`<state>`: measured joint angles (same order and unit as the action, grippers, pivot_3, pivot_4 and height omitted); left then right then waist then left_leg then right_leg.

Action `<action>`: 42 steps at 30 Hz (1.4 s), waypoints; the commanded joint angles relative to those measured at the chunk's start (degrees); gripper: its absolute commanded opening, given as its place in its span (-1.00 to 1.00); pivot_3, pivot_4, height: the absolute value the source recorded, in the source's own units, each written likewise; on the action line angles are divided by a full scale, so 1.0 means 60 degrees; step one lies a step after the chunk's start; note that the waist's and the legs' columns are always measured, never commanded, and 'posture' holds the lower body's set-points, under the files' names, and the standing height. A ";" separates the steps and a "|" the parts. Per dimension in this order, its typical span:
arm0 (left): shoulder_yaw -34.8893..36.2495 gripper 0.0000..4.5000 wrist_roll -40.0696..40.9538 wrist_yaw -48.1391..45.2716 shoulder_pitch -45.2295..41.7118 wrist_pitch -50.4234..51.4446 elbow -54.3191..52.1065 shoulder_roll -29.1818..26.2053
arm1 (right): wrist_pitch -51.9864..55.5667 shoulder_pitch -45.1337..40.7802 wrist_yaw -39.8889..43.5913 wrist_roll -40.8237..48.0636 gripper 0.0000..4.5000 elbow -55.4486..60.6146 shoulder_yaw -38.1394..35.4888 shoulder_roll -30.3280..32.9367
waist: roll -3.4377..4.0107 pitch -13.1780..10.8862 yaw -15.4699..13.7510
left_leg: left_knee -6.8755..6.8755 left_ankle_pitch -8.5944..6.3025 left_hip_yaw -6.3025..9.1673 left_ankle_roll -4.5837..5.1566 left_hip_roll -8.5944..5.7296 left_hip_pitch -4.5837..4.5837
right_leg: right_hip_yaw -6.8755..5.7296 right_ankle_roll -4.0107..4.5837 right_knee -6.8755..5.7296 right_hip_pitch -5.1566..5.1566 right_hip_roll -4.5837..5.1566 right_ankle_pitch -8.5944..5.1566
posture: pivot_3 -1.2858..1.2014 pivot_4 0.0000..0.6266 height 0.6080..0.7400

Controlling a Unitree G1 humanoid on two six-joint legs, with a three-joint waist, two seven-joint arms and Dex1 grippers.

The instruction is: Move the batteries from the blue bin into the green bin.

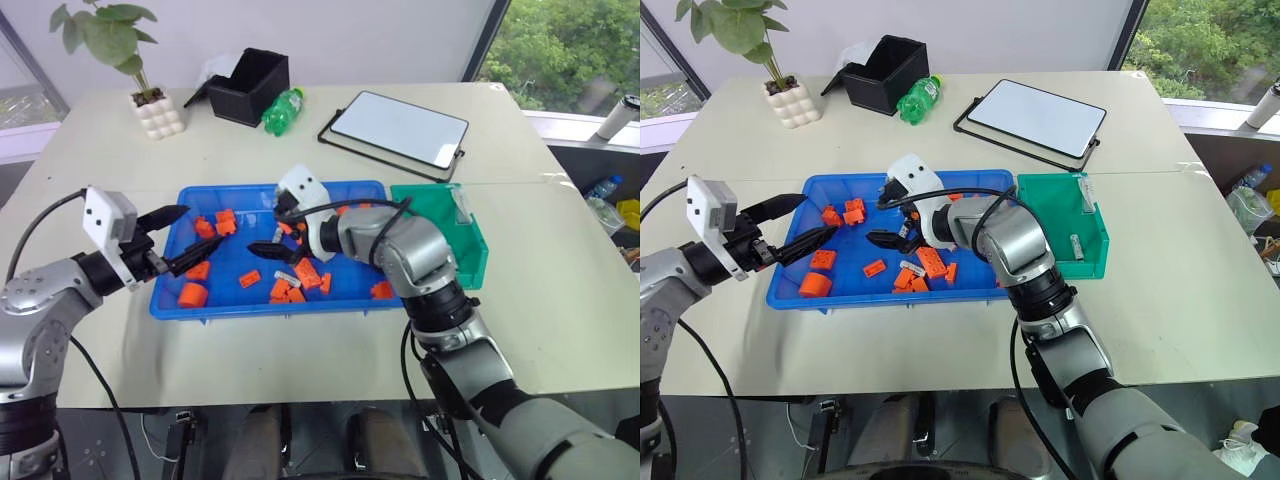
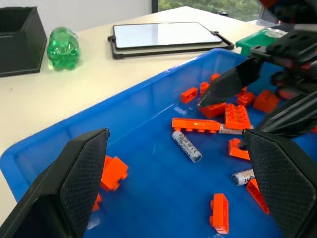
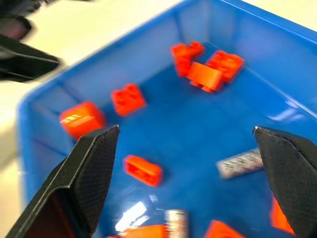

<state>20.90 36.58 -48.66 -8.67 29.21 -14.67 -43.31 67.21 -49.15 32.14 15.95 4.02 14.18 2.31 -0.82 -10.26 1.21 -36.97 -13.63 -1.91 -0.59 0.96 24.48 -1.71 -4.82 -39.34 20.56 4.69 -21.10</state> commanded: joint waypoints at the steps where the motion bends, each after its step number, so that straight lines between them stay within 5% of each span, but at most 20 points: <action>1: 0.0032 1.00 -0.0119 -0.0217 -0.0207 -0.0295 0.0100 -0.0204 | 0.0426 0.0390 -0.0344 0.0262 0.98 0.0482 -0.0032 -0.0206 | 0.0000 0.0000 0.0000 | 0.0000 0.0000 0.0000 0.0000 0.0000 0.0000 | 0.0000 0.0000 0.0000 0.0000 0.0000 0.0000 | 0.03 -0.52 1.00; 38: 0.0050 1.00 -0.0174 0.0296 -0.0059 -0.0706 -0.0111 0.0317 | -0.3477 -0.0153 -0.2266 -0.1692 0.98 -0.5090 0.0344 -0.1889 | -0.0002 0.0001 0.0229 | 0.0016 0.0002 0.0001 -0.0004 0.0000 -0.0004 | 0.0000 0.0000 -0.0001 0.0004 -0.0002 0.0000 | 0.03 -0.52 1.00; 42: 0.0087 1.00 -0.0161 0.0362 -0.0008 -0.0753 -0.0134 0.0320 | -0.3582 -0.0032 -0.2296 -0.1799 0.36 -0.5149 0.0339 -0.1934 | -0.0003 0.0002 0.0229 | 0.0016 0.0002 0.0001 -0.0004 0.0000 -0.0005 | 0.0001 0.0000 -0.0001 0.0003 0.0000 0.0000 | 0.03 -0.52 1.00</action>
<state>19.91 35.51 -46.89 -8.70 25.83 -13.68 -41.37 45.11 -50.02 18.29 5.53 -25.61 16.08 -8.68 -0.84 -10.24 2.59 -36.88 -13.62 -1.90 -0.62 0.96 24.45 -1.71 -4.81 -39.34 20.58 4.69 -21.10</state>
